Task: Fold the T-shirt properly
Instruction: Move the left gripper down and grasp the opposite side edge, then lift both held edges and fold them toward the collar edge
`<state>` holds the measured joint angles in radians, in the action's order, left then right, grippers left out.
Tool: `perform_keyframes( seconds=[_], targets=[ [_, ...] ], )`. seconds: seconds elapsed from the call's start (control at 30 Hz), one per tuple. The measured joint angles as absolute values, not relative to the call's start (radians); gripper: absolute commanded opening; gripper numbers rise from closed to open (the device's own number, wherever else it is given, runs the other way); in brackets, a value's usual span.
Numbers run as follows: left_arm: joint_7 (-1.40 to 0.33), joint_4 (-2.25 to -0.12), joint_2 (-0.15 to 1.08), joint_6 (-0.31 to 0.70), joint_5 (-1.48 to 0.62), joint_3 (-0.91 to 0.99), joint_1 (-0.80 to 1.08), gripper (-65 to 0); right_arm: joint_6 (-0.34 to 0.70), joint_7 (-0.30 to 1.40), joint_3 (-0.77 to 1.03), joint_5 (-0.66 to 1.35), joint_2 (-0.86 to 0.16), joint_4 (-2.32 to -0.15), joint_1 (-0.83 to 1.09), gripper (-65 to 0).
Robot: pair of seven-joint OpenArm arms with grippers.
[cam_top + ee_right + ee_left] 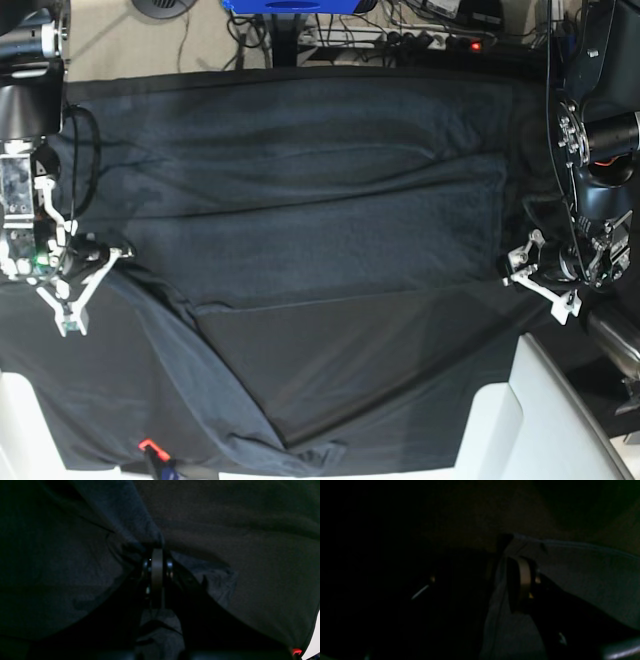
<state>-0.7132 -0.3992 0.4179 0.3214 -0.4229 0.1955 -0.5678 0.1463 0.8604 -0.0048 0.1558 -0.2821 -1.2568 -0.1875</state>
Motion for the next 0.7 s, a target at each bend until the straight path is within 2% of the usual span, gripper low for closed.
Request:
perform_keyframes(
  seconds=[0.27, 0.5, 0.6, 0.7],
  targets=[
    [-0.645, -0.4, 0.356, 0.318, -0.421, 0.196, -0.575, -31.9, 0.146, 0.86, -0.005, 0.156, -0.282, -1.257, -0.187, -64.8],
    [-0.64, -0.402, 0.353, 0.321, -0.423, 0.196, -0.572, -33.2, 0.146, 0.857, -0.005, 0.156, -0.282, -1.257, -0.187, -64.8],
    [-0.64, -0.402, 0.352, 0.321, -0.426, 0.195, -0.569, -45.3, 0.146, 0.857, -0.005, 0.156, -0.282, -1.257, -0.187, -64.8],
    [-0.638, -0.401, 0.352, 0.322, -0.426, 0.195, -0.562, -65.0, 0.146, 0.857, -0.005, 0.156, -0.28, -1.257, -0.187, -64.8]
  ],
)
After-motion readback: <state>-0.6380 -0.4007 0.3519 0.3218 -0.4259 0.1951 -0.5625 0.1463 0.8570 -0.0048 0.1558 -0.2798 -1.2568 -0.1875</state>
